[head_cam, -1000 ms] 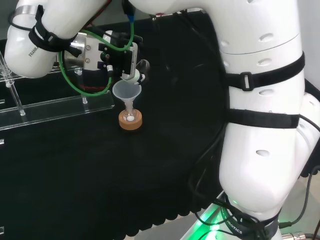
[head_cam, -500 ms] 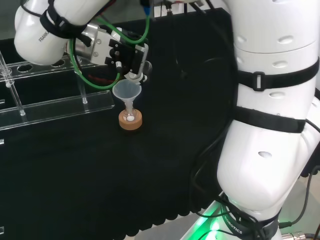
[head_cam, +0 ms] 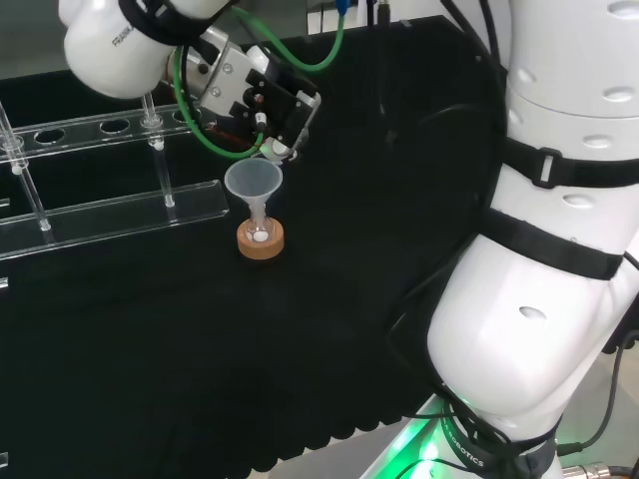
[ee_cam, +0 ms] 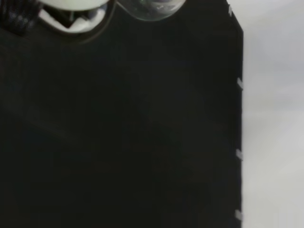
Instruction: Pour all the NaCl from the weighing funnel into the round-bottom flask.
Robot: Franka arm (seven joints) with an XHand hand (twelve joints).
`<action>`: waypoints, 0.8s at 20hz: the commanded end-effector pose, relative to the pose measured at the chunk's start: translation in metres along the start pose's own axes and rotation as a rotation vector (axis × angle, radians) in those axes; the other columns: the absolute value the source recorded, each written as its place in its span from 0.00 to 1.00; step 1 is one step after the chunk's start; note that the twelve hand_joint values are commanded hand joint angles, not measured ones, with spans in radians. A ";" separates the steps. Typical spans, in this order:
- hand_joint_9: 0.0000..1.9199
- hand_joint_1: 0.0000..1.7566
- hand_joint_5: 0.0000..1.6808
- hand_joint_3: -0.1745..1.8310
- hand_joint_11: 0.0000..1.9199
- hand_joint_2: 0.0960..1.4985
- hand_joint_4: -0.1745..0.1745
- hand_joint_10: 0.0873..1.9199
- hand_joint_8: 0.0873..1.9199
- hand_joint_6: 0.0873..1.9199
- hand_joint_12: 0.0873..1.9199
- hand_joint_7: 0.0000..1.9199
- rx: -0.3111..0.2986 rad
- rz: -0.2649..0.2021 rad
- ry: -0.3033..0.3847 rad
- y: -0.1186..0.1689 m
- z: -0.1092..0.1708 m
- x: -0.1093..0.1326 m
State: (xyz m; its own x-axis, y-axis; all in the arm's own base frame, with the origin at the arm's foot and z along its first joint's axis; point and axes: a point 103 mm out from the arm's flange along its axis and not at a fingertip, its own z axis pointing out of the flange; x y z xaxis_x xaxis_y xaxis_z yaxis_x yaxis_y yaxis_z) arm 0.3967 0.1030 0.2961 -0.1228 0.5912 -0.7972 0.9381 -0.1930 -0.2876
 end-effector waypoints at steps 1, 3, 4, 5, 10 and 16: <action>0.47 0.62 0.68 0.40 0.35 0.44 1.00 0.16 0.31 0.43 0.58 0.30 0.022 0.006 0.100 0.002 0.011 -0.005; 0.47 0.62 0.68 0.40 0.35 0.44 1.00 0.16 0.31 0.43 0.58 0.30 0.012 0.011 0.118 0.002 0.013 -0.006; 0.47 0.62 0.68 0.40 0.35 0.44 1.00 0.16 0.31 0.43 0.58 0.30 0.008 0.014 0.129 0.003 0.015 -0.007; 0.47 0.62 0.68 0.40 0.35 0.44 1.00 0.16 0.31 0.43 0.58 0.30 0.002 0.016 0.138 0.003 0.016 -0.007; 0.47 0.62 0.68 0.40 0.35 0.44 1.00 0.16 0.31 0.43 0.58 0.30 -0.032 0.030 0.208 0.005 0.024 -0.013; 0.47 0.62 0.68 0.40 0.35 0.44 1.00 0.16 0.31 0.43 0.58 0.30 -0.057 0.033 0.279 0.008 0.031 -0.016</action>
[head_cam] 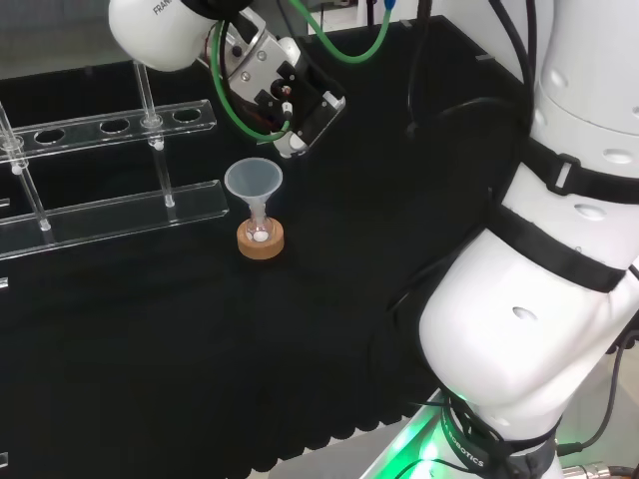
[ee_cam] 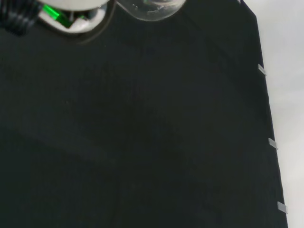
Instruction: Pour all the NaCl from the weighing funnel into the round-bottom flask.
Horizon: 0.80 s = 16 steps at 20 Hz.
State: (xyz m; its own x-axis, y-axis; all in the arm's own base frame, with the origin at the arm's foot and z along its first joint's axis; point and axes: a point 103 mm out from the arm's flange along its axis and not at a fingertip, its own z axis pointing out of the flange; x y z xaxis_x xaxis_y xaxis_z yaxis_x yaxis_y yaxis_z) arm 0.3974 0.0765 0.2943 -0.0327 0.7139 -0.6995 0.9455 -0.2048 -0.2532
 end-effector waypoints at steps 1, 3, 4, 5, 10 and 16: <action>0.47 0.62 0.68 0.40 0.35 0.44 1.00 0.16 0.31 0.43 0.58 0.30 -0.038 -0.006 0.121 0.002 0.011 -0.006; 0.47 0.62 0.68 0.40 0.35 0.44 1.00 0.16 0.31 0.43 0.58 0.30 -0.049 -0.006 0.135 0.003 0.013 -0.008; 0.46 0.62 0.68 0.40 0.35 0.44 1.00 0.16 0.31 0.43 0.58 0.30 -0.050 -0.006 0.148 0.004 0.012 -0.008; 0.46 0.62 0.68 0.40 0.35 0.44 1.00 0.16 0.31 0.43 0.58 0.30 -0.050 -0.006 0.163 0.004 0.013 -0.009; 0.46 0.62 0.68 0.40 0.35 0.45 1.00 0.16 0.31 0.43 0.57 0.29 -0.051 -0.009 0.223 0.007 0.019 -0.013; 0.46 0.62 0.68 0.40 0.35 0.45 1.00 0.16 0.31 0.43 0.57 0.29 -0.056 -0.007 0.289 0.008 0.026 -0.018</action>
State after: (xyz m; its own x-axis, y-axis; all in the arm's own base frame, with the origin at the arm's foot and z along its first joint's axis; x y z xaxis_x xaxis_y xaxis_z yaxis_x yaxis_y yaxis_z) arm 0.3983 0.0538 0.2885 0.0271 0.8537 -0.5201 0.9630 -0.1618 -0.2154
